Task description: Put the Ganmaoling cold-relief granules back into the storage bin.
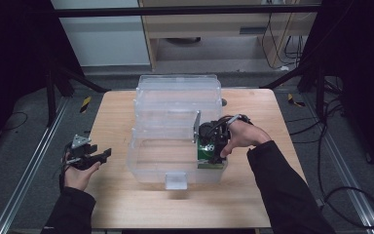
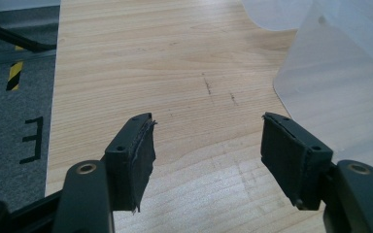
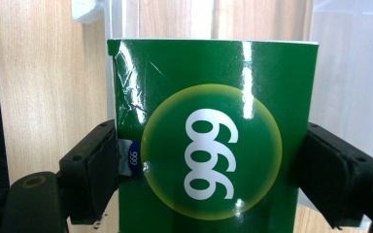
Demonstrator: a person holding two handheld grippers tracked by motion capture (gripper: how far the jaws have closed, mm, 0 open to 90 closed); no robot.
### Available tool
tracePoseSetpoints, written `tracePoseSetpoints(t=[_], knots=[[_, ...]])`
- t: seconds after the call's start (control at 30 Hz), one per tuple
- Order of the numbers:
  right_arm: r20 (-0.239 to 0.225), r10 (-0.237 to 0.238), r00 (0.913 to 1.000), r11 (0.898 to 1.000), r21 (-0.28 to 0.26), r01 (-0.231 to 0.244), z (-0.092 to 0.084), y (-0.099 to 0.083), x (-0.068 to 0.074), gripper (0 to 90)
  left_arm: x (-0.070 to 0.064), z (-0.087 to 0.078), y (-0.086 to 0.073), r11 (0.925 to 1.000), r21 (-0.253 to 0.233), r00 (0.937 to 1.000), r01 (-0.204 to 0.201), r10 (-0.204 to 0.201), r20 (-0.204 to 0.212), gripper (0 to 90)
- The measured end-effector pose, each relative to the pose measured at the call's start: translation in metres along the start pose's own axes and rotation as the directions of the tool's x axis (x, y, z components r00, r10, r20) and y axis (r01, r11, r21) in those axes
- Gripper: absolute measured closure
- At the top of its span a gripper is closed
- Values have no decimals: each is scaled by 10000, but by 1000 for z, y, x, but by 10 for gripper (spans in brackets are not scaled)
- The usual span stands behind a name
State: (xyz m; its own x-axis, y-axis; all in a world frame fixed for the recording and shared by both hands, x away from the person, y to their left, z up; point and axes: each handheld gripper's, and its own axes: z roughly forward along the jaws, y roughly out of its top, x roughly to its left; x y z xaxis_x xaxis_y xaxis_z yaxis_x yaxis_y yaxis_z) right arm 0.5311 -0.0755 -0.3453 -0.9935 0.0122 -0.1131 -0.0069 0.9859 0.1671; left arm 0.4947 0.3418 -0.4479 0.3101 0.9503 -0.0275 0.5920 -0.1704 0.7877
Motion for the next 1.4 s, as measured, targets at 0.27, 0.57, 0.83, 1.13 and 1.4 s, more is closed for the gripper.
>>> tracePoseSetpoints(t=[0.27,0.57,0.83,1.13,1.4], knots=[[-125,-94,9999,9999,75,95,8,0,0,170,-1,1,0,10000,-1,10000,-3,3,19,361],[-357,240,9991,9993,-272,-249,16,-5,0,169,0,1,0,10000,15,10000,2,-2,-2,361],[-399,322,9987,9985,-418,-339,23,-8,-1,165,0,1,-1,10000,27,10000,0,0,-2,361],[-455,519,9976,9984,-208,-528,31,-7,-2,161,0,1,-1,10000,34,10000,4,-4,9,361],[-475,827,9954,9953,-467,-849,31,-11,-2,156,-1,1,0,10000,32,10000,-9,9,7,361]])
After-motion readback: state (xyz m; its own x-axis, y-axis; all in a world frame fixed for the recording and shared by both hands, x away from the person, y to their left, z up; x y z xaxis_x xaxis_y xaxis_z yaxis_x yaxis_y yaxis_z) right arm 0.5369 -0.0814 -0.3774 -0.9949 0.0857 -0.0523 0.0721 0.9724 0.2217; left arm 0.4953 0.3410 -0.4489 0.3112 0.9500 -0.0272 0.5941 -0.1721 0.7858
